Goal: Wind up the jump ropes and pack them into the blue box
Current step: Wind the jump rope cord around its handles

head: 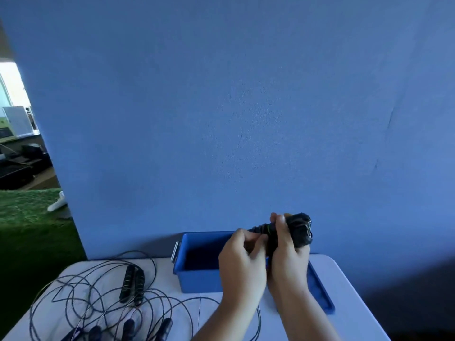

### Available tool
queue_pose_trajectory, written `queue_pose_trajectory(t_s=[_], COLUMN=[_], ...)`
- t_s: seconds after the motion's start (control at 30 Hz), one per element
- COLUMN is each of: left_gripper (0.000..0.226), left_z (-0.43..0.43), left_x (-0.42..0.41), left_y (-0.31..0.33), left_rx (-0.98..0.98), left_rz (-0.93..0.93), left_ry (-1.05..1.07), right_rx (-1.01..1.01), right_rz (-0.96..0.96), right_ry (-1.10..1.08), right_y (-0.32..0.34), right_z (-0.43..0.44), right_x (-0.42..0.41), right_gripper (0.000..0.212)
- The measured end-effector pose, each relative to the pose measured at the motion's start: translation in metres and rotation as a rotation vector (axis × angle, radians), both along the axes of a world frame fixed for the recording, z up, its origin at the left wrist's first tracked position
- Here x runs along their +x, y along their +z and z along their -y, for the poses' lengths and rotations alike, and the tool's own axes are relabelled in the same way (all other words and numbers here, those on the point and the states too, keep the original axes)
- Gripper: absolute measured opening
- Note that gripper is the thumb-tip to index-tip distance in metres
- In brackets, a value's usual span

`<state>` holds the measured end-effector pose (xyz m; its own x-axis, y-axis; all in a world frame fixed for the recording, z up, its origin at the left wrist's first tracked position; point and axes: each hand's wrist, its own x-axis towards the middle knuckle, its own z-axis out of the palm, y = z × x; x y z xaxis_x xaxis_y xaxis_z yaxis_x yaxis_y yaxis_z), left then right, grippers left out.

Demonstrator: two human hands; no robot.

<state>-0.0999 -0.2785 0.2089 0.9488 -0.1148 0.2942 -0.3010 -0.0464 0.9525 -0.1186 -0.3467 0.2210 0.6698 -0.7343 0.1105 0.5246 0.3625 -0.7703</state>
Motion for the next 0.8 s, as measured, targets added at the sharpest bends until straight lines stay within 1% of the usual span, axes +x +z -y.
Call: queue_pose_trajectory(t_s=[0.07,0.17,0.23,0.27,0.33,0.37,0.43,0.53,0.6,0.67,0.73,0.77,0.8], left_gripper=[0.02,0.013,0.012,0.014,0.017,0.016,0.02,0.025,0.038,0.056,0.081,0.087,0.081], left_z=[0.003,0.007,0.008,0.008,0.007,0.007,0.006,0.005,0.004,0.003,-0.001,-0.004,-0.007], left_x=[-0.003,-0.002,0.0,0.0,0.001,0.001,0.004,0.006,0.005,0.005,0.009,0.012,0.014], left_y=[-0.001,0.0,0.001,0.0,0.0,0.0,-0.001,0.0,0.001,0.002,0.007,0.01,0.015], left_rx=[-0.011,-0.08,-0.1,-0.111,-0.152,-0.181,-0.196,-0.168,-0.179,-0.228,-0.274,-0.275,-0.25], left_rz=[0.052,0.112,0.089,0.067,0.027,0.002,-0.037,-0.046,-0.106,-0.223,-0.348,-0.394,-0.412], left_ry=[0.05,0.132,0.148,0.137,0.081,0.045,0.02,0.047,0.033,-0.002,-0.121,-0.206,-0.285], right_rx=[0.021,0.065,0.098,0.122,0.168,0.182,0.175,0.178,0.196,0.213,0.239,0.256,0.269], right_rz=[0.023,0.043,0.052,0.057,0.083,0.098,0.125,0.166,0.182,0.194,0.222,0.231,0.22], right_ry=[-0.006,0.012,0.039,0.055,0.081,0.089,0.091,0.095,0.117,0.148,0.194,0.213,0.224], right_y=[0.001,0.006,0.007,0.008,0.008,0.008,0.006,0.004,0.004,0.008,0.013,0.015,0.017], right_z=[-0.003,-0.005,-0.005,-0.006,-0.007,-0.008,-0.007,-0.005,-0.002,-0.001,0.0,0.001,0.001], right_x=[0.001,-0.001,-0.001,-0.001,-0.001,-0.001,-0.001,0.001,0.003,0.001,-0.002,-0.004,-0.006], right_gripper=[0.009,0.022,0.032,0.04,0.056,0.058,0.054,0.048,0.035,0.031,0.027,0.026,0.025])
